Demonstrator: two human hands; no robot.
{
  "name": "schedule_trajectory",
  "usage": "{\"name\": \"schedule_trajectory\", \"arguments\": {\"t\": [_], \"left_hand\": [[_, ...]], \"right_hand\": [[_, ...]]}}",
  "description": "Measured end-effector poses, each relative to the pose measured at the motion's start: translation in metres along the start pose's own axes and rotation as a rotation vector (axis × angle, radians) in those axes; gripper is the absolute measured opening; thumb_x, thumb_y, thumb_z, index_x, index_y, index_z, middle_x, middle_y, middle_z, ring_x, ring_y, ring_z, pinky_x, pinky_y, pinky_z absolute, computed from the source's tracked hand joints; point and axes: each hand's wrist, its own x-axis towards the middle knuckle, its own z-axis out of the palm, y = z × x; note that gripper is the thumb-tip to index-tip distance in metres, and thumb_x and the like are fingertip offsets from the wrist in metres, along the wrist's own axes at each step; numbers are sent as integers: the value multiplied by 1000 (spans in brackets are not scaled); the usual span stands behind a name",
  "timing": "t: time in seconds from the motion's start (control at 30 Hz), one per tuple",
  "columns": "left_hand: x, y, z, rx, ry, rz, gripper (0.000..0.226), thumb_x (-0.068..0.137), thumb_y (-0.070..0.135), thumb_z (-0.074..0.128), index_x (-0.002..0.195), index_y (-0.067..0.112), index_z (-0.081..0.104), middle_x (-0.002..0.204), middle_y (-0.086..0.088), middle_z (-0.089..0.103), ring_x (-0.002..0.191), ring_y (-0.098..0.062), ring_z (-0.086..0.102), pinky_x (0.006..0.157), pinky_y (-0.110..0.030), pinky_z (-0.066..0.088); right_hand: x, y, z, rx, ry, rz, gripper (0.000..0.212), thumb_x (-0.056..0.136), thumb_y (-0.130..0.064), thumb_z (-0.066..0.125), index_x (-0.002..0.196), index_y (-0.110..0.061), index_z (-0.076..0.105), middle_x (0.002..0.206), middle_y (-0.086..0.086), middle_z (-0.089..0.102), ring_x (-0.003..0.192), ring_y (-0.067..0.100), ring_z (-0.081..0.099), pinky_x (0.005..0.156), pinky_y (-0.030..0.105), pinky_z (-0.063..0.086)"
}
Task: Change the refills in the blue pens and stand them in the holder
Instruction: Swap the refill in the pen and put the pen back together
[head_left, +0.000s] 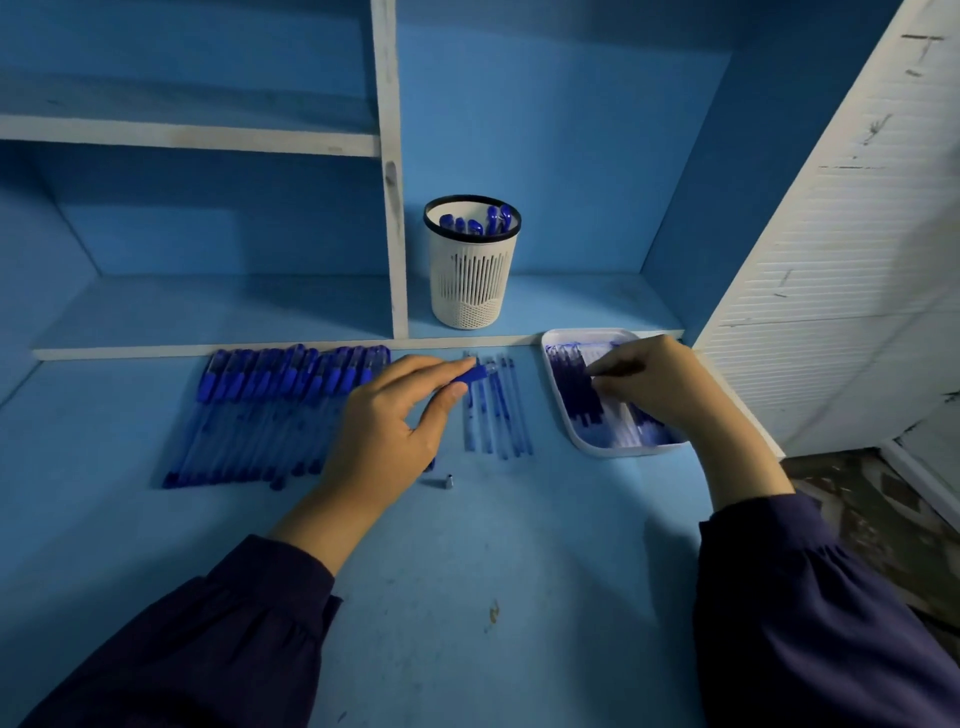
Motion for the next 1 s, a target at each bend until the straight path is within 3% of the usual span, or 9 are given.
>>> {"name": "schedule_trajectory", "arguments": {"t": [0.43,0.67,0.73,0.93,1.0], "left_hand": [[-5,1,2,21,-37,-7,28,95,21,61,118,6,70,107,-1,69,97,-5,63,90,-18,51],[-5,1,0,22,-46,-7,27,95,16,63,118,6,70,107,-2,70,97,-8,64,90,-21,52],[-6,1,0,26,-47,-6,27,94,15,64,118,6,70,106,-1,69,97,-7,64,90,-20,52],[-6,1,-1,27,-39,0,27,93,13,64,118,5,70,106,-2,69,98,-6,63,91,-17,51],[-7,1,-1,23,-33,4,26,94,15,64,118,5,70,105,-1,70,96,-7,64,88,-19,53]], "right_hand": [[0,7,2,-61,-9,19,18,79,-5,66,89,-16,76,73,-5,64,59,0,52,45,3,36],[3,7,6,-80,-5,28,19,79,-2,63,90,-13,76,86,3,69,62,4,51,50,10,38],[4,7,9,-80,11,33,19,78,-2,64,90,-13,75,89,4,70,64,7,53,49,7,38],[-3,5,1,72,33,74,25,82,-2,60,92,-20,74,78,-3,67,60,7,55,43,2,36],[-5,6,-2,207,37,78,24,83,-4,62,93,-21,76,79,2,70,60,11,55,53,9,43]]}}
